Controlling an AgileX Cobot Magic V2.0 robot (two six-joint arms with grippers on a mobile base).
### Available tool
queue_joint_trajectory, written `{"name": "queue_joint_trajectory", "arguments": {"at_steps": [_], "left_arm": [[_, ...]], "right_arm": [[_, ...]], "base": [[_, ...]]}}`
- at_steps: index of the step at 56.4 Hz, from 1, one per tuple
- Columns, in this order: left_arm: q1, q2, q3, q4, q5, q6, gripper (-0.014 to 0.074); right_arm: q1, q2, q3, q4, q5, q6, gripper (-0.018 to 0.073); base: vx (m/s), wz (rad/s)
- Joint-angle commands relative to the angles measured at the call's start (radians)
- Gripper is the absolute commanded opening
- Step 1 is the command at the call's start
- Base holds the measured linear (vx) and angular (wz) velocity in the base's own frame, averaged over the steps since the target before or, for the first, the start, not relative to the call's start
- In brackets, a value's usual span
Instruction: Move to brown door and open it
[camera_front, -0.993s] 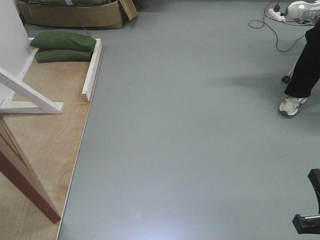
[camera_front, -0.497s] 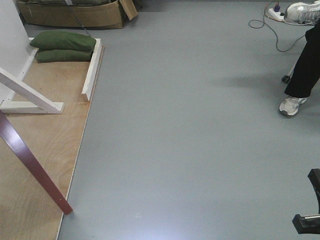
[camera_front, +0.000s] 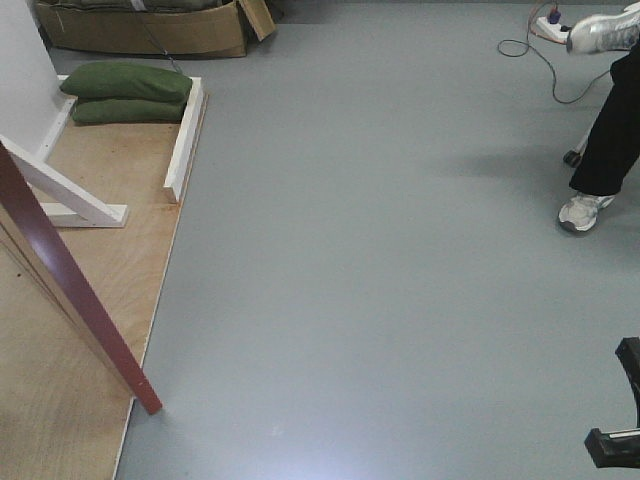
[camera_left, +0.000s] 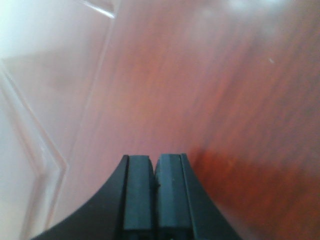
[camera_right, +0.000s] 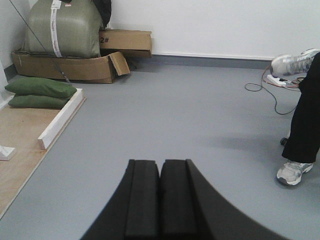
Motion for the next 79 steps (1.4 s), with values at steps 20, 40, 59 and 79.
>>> {"name": "queue_joint_trajectory", "arguments": {"at_steps": [20,40,59,79], "left_arm": [[-0.051,-0.028,-0.032,-0.045,0.175,0.002,-0.0003],[-0.051,-0.028,-0.032,-0.045,0.184,0.002,-0.0003],[-0.051,-0.028,-0.032,-0.045,0.184,0.002,-0.0003],[-0.051,-0.028,-0.032,-0.045,0.185,0.002,-0.0003]], "right_arm": [[0.001,-0.014,0.004,-0.007,-0.082,-0.006,0.0000],[0.001,-0.014,0.004,-0.007,-0.082,-0.006,0.0000],[0.001,-0.014,0.004,-0.007,-0.082,-0.006,0.0000],[0.001,-0.014,0.004,-0.007,-0.082,-0.006,0.0000]], "base": [[0.00,0.00],[0.00,0.00],[0.00,0.00],[0.00,0.00]]}}
